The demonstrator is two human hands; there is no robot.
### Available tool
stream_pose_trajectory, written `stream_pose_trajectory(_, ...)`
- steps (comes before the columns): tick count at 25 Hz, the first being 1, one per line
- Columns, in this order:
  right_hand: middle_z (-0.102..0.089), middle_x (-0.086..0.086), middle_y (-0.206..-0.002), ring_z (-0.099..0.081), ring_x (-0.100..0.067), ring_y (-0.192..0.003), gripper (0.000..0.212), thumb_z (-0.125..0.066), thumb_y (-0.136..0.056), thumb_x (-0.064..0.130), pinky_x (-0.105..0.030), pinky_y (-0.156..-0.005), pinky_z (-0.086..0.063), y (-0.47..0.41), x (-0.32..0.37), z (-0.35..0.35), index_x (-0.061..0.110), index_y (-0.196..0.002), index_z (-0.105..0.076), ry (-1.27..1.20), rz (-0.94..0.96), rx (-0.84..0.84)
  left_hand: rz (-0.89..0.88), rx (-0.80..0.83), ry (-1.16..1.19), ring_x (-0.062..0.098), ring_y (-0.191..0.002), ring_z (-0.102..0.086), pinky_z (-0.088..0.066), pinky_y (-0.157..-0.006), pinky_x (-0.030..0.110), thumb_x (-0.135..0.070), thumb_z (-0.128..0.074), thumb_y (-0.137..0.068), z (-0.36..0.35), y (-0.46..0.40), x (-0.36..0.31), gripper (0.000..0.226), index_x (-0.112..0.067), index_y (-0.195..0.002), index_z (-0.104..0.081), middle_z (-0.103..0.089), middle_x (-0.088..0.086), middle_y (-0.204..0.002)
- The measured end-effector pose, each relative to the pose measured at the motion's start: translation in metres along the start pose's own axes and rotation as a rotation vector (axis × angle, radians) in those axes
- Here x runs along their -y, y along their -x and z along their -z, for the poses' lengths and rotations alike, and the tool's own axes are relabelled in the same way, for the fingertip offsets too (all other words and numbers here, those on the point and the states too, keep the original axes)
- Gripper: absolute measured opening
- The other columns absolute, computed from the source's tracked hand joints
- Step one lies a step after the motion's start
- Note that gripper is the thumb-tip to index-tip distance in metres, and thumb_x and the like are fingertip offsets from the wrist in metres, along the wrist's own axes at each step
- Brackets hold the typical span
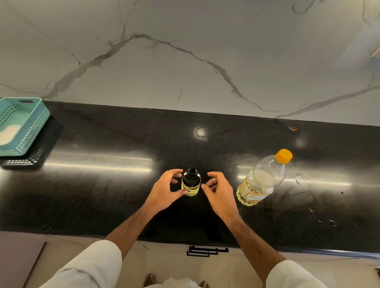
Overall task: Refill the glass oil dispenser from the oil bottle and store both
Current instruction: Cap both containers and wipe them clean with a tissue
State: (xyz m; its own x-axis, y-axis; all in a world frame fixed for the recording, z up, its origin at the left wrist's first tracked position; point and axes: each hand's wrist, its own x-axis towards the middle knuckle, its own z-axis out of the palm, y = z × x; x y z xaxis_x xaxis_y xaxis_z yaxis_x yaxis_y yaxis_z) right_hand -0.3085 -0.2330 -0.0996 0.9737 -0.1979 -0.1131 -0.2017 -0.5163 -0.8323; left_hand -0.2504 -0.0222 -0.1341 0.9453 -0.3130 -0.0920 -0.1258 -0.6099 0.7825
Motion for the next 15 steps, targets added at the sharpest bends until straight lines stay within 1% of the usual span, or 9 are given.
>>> stream_pose_trajectory(1, -0.063, 0.012, -0.101, -0.064, -0.006, -0.091, 0.040, -0.072, -0.095, 0.019, -0.022, -0.080, -0.055, 0.012, -0.002, -0.003, 0.027, -0.131, -0.056, 0.004, 0.040, -0.035, 0.013, -0.019, -0.032, 0.002, -0.115, -0.057, -0.051, -0.102, 0.033, -0.029, -0.082, -0.082, 0.001, 0.006, 0.003, 0.068, -0.032, -0.140, -0.046, -0.055, -0.014, -0.135)
stream_pose_trajectory(2, -0.060, 0.014, -0.102, -0.062, -0.005, -0.093, 0.037, -0.070, -0.096, 0.020, -0.022, -0.081, -0.055, 0.025, -0.004, -0.008, 0.029, -0.129, -0.055, 0.040, 0.114, -0.031, 0.027, -0.043, -0.084, 0.002, -0.119, -0.055, -0.049, -0.105, 0.037, -0.030, -0.079, -0.084, 0.004, 0.013, 0.007, 0.067, -0.035, -0.141, -0.044, -0.052, -0.014, -0.139)
stream_pose_trajectory(4, -0.056, 0.018, -0.109, -0.057, -0.003, -0.098, 0.037, -0.069, -0.096, 0.022, -0.021, -0.086, -0.053, 0.043, -0.004, -0.017, 0.029, -0.130, -0.055, 0.144, 0.271, 0.082, 0.046, -0.083, -0.219, 0.008, -0.129, -0.050, -0.042, -0.110, 0.043, -0.034, -0.073, -0.089, 0.013, 0.031, 0.016, 0.060, -0.038, -0.141, -0.043, -0.046, -0.014, -0.144)
stream_pose_trajectory(5, -0.056, 0.017, -0.114, -0.056, -0.002, -0.102, 0.040, -0.069, -0.097, 0.024, -0.020, -0.090, -0.051, 0.045, -0.001, -0.024, 0.028, -0.134, -0.055, 0.188, 0.326, 0.156, 0.055, -0.099, -0.279, 0.010, -0.133, -0.047, -0.038, -0.111, 0.044, -0.036, -0.070, -0.091, 0.020, 0.041, 0.022, 0.058, -0.037, -0.142, -0.042, -0.045, -0.013, -0.146)
stream_pose_trajectory(7, -0.054, 0.014, -0.130, -0.053, -0.001, -0.116, 0.050, -0.068, -0.097, 0.028, -0.020, -0.102, -0.048, 0.041, 0.011, -0.044, 0.026, -0.144, -0.050, 0.242, 0.395, 0.279, 0.069, -0.117, -0.361, 0.014, -0.137, -0.043, -0.035, -0.111, 0.044, -0.039, -0.066, -0.094, 0.035, 0.059, 0.034, 0.056, -0.035, -0.144, -0.041, -0.043, -0.010, -0.148)
stream_pose_trajectory(8, -0.052, 0.011, -0.139, -0.051, -0.002, -0.124, 0.055, -0.068, -0.098, 0.030, -0.022, -0.109, -0.045, 0.037, 0.019, -0.055, 0.025, -0.149, -0.047, 0.268, 0.431, 0.320, 0.071, -0.120, -0.391, 0.015, -0.138, -0.042, -0.035, -0.110, 0.043, -0.039, -0.064, -0.094, 0.044, 0.066, 0.040, 0.055, -0.034, -0.144, -0.041, -0.043, -0.010, -0.148)
stream_pose_trajectory(10, -0.047, 0.006, -0.150, -0.046, -0.008, -0.135, 0.063, -0.068, -0.098, 0.032, -0.026, -0.117, -0.038, 0.030, 0.037, -0.081, 0.023, -0.154, -0.041, 0.320, 0.479, 0.371, 0.076, -0.140, -0.429, 0.016, -0.138, -0.041, -0.035, -0.110, 0.044, -0.039, -0.063, -0.095, 0.063, 0.081, 0.055, 0.053, -0.034, -0.144, -0.042, -0.042, -0.009, -0.148)
stream_pose_trajectory(12, -0.045, 0.006, -0.154, -0.041, -0.009, -0.141, 0.066, -0.067, -0.098, 0.034, -0.024, -0.118, -0.033, 0.024, 0.050, -0.105, 0.024, -0.156, -0.038, 0.346, 0.469, 0.386, 0.074, -0.152, -0.453, 0.016, -0.138, -0.041, -0.035, -0.110, 0.044, -0.038, -0.062, -0.096, 0.085, 0.092, 0.071, 0.051, -0.035, -0.142, -0.042, -0.042, -0.009, -0.148)
stream_pose_trajectory(15, -0.045, 0.006, -0.153, -0.042, -0.011, -0.141, 0.065, -0.066, -0.099, 0.035, -0.029, -0.119, -0.037, 0.019, 0.083, -0.156, 0.024, -0.156, -0.038, 0.368, 0.470, 0.406, 0.067, -0.202, -0.475, 0.014, -0.135, -0.042, -0.037, -0.107, 0.041, -0.037, -0.061, -0.096, 0.136, 0.114, 0.108, 0.047, -0.035, -0.140, -0.044, -0.043, -0.011, -0.144)
